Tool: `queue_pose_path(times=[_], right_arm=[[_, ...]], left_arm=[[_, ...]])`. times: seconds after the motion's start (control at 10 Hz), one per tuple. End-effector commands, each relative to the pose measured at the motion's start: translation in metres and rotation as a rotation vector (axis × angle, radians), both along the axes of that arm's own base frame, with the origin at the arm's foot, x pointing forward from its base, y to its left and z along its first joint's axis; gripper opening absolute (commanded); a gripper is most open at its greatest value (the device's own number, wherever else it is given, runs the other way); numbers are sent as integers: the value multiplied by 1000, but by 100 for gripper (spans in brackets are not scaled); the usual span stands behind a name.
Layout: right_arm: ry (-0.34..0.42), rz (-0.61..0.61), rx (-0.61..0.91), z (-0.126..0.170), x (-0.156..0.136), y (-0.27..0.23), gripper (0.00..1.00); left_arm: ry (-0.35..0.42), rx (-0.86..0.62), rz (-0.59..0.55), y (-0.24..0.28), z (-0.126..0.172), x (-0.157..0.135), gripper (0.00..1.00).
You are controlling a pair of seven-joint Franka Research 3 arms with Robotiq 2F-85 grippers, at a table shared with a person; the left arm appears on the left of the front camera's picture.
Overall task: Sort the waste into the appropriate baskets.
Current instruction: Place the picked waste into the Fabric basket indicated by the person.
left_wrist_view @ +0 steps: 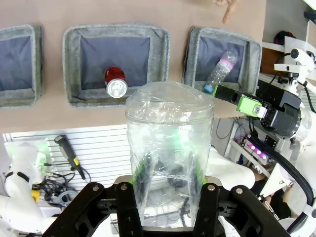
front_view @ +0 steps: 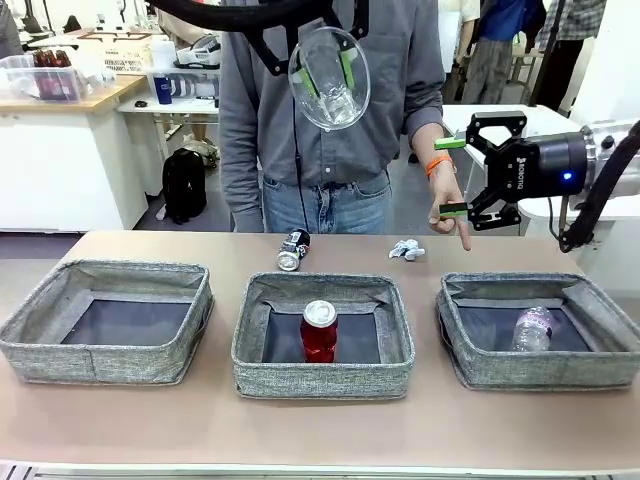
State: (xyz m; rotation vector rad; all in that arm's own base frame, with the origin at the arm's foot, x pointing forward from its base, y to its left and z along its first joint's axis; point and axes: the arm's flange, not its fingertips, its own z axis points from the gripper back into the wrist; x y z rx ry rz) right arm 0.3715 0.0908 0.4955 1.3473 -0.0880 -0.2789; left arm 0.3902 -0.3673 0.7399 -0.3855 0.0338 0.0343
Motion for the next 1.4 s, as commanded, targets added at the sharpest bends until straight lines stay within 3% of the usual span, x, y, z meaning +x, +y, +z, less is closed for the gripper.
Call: queue_pose_path(times=[0.0,0.5,0.6,0.7,0.9,1.1,1.3], right_arm=[[17,-4,-5,3,-1,1,100],[0,0,0,0,0,0,100],[12,4,-27,-6,-11,-22,100],[24,2,-25,-11,-22,-51,100],[51,-139,-81,-18,-53,-125,100],[30,-296,-79,-13,-93,-185,100],[-10,-416,-70,-14,-131,-220,100]], left_arm=[[-2,9,1,5,-2,-4,37],[0,0,0,0,0,0,37],[-27,-33,-18,-6,-8,-8,37],[-63,-68,-33,-16,-22,-15,37],[-127,-50,-56,-50,-73,-22,37],[-143,-168,-180,-105,-119,-19,37],[-193,-182,-275,-181,-160,-7,37]])
